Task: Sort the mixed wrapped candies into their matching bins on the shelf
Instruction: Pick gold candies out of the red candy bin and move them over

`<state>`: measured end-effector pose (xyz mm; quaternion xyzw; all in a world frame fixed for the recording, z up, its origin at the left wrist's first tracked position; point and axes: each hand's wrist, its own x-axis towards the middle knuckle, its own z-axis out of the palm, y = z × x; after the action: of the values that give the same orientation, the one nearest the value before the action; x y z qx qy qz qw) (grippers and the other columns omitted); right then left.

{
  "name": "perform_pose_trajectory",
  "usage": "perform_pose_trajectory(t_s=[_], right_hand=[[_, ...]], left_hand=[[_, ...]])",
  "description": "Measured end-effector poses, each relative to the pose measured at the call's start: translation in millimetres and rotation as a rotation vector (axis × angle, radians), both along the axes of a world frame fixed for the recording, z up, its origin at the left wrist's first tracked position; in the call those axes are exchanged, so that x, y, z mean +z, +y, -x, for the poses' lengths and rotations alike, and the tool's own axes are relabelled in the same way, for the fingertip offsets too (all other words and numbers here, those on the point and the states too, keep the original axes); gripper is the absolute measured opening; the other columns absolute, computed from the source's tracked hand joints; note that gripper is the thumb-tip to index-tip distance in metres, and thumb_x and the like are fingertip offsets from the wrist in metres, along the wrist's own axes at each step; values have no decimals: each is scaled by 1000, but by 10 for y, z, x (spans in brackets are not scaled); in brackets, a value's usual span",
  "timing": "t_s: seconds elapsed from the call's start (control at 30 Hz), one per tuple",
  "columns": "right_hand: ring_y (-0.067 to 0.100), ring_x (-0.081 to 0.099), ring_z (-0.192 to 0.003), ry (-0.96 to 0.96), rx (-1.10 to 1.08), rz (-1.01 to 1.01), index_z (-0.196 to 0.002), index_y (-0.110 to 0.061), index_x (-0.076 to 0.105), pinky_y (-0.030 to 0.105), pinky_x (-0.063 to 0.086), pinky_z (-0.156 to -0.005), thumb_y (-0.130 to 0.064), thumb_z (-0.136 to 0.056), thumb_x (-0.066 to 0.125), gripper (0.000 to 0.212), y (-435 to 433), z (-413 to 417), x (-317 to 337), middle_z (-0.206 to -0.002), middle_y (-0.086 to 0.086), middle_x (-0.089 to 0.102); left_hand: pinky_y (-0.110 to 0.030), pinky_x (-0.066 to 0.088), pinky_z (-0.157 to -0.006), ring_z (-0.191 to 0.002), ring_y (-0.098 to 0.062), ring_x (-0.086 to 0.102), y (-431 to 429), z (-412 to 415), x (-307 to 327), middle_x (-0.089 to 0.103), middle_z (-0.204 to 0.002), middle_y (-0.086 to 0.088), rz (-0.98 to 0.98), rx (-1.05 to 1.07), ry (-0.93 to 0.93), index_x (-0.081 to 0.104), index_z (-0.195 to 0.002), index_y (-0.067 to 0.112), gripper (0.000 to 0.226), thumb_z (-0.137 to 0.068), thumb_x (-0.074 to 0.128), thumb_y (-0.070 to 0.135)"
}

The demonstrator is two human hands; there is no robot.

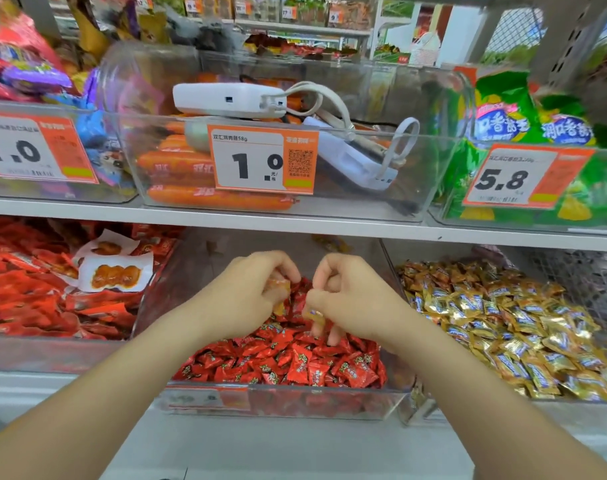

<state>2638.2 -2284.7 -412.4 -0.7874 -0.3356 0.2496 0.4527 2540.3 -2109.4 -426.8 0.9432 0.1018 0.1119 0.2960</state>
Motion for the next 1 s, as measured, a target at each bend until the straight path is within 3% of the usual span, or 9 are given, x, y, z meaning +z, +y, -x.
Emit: perform_pose_trajectory(t_s=[0.2,0.33,0.43,0.57,0.7,0.77,0.83,0.93,1.0], right_hand=[[14,47,-54,97,-80,53,-114,-20,67,23,37,-44,-15,-106,57,13,-688,-123,112,-76,3,69],[18,70,-66,-18,-314,32,-114,-17,71,32,49,-52,-7,-103,54,23,-1254,-488,82,-98,4,76],[21,78,-80,-254,-399,116,-120,-29,64,47,63,-70,-7,-96,58,33,-1645,-725,-72,-112,-5,70],[12,70,-80,-480,-559,179,-104,-27,71,30,53,-78,-21,-89,79,19,-2026,-880,-90,-94,-7,72],[7,70,-84,-470,-558,183,-117,-29,75,32,58,-89,-18,-87,81,32,-2223,-992,-78,-103,-13,74],[7,65,-71,-488,-552,244,-119,-32,76,25,55,-76,-7,-90,69,39,-2270,-1002,-76,-102,-9,70],[7,62,-56,-516,-620,229,-110,-33,79,22,53,-59,-3,-89,59,43,-2268,-980,-39,-94,-5,69],[0,70,-78,-510,-587,148,-102,-32,80,21,59,-78,-10,-93,60,31,-2111,-846,27,-91,-13,76],[-7,67,-77,-508,-433,135,-102,-33,78,11,54,-71,-12,-95,60,29,-1922,-647,75,-92,-17,76]], left_hand=[[-46,65,-72,-64,-23,73,-562,-44,110,74,-92,1,483,-13,-44,75,-96,28,13,-96,76,15],[-44,64,-69,-61,-21,75,-1091,-129,138,72,-91,6,387,-90,-34,73,-94,32,18,-99,69,14],[-24,56,-65,-64,-8,72,-1484,-270,180,72,-83,18,360,-165,-101,74,-95,33,22,-100,67,13],[-3,39,-70,-76,16,58,-1933,-537,232,72,-102,18,155,-291,-102,74,-109,32,23,-101,65,13],[-28,45,-99,-111,-5,61,-2150,-1000,188,71,-119,13,-10,-285,-116,69,-121,28,23,-100,69,21],[-35,47,-99,-120,-21,61,-2144,-1179,168,70,-129,5,-78,-324,-18,65,-132,26,27,-105,61,27],[-43,50,-99,-119,-27,63,-2089,-1212,168,71,-127,4,-170,-326,11,67,-130,30,27,-109,49,28],[-47,50,-92,-104,-22,61,-1883,-994,163,67,-104,9,-249,-202,-214,63,-108,32,20,-99,49,20],[-44,47,-82,-91,-23,55,-1625,-735,105,59,-90,9,-267,-33,-279,52,-97,27,15,-89,52,15]])
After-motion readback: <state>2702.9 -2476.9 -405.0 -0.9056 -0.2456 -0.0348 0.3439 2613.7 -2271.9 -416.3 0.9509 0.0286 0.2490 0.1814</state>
